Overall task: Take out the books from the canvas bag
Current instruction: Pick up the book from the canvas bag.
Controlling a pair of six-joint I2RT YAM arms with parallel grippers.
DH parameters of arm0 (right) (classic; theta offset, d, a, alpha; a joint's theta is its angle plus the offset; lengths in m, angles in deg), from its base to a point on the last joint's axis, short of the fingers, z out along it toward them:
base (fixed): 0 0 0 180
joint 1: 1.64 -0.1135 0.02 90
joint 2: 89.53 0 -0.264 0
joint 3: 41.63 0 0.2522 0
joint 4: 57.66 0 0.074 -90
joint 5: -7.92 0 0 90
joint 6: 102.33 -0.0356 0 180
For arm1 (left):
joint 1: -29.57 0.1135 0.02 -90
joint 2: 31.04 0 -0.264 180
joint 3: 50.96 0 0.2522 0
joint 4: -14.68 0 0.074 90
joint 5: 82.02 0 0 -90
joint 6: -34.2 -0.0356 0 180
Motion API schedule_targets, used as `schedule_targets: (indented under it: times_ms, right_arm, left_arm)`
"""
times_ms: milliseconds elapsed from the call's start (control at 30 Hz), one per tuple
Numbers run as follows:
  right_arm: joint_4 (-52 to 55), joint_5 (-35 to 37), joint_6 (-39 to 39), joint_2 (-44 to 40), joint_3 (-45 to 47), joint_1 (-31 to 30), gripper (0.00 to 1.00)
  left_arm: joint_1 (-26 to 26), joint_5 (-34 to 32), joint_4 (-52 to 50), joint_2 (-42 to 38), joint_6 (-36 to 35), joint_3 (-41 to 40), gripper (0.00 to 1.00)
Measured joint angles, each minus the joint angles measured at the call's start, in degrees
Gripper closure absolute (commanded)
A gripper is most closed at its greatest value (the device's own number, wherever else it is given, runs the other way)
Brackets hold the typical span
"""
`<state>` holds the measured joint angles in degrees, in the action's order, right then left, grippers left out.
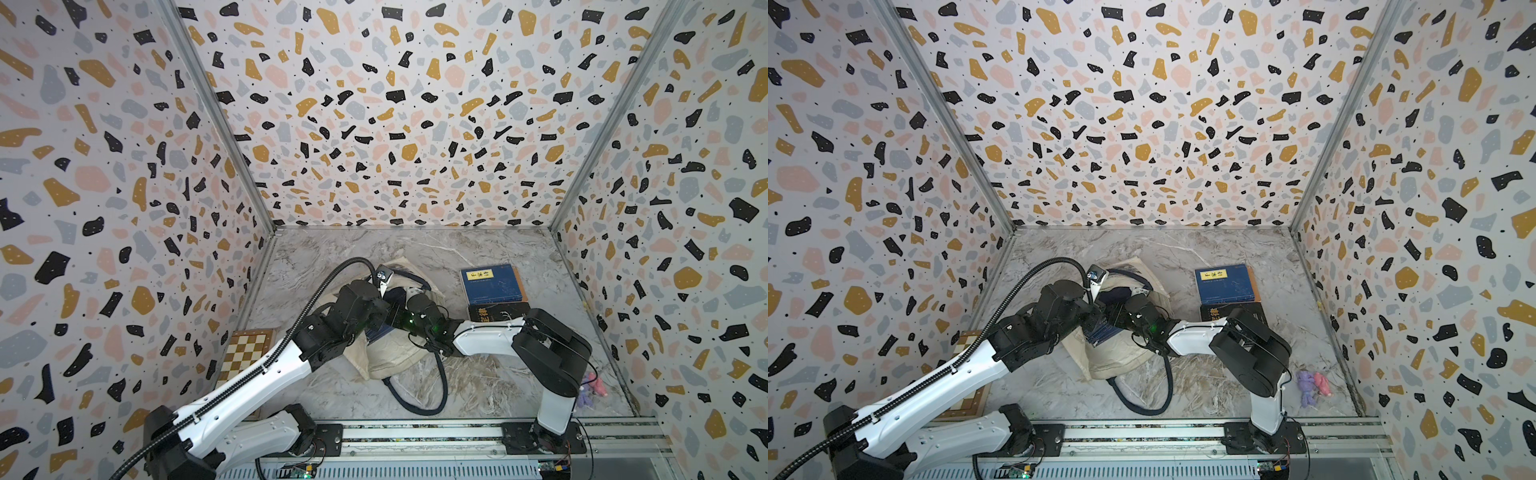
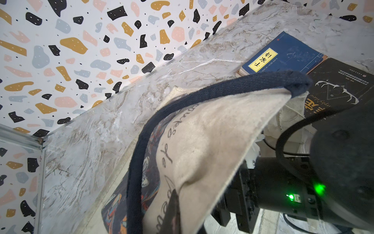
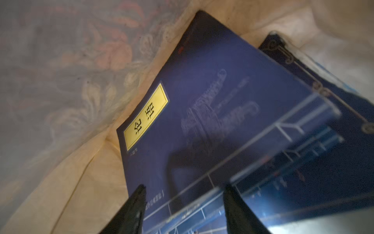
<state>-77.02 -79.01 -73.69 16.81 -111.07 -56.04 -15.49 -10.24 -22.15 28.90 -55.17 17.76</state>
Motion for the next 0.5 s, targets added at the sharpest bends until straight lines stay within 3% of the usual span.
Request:
schedule_targets:
  times_ms: [233,500]
  right_arm:
    - [0.79,0.0,0.48,0.98,-1.07,0.26,0.6]
    - [4.98,-0.04,4.07,0.96,-4.07,0.26,0.62]
  left_arm:
    - [0.02,0.42,0.0,-0.24,0.0,-0.22,1.0]
    - [0.15,0.39,-0.07,-1.4,0.0,-0.63,1.0]
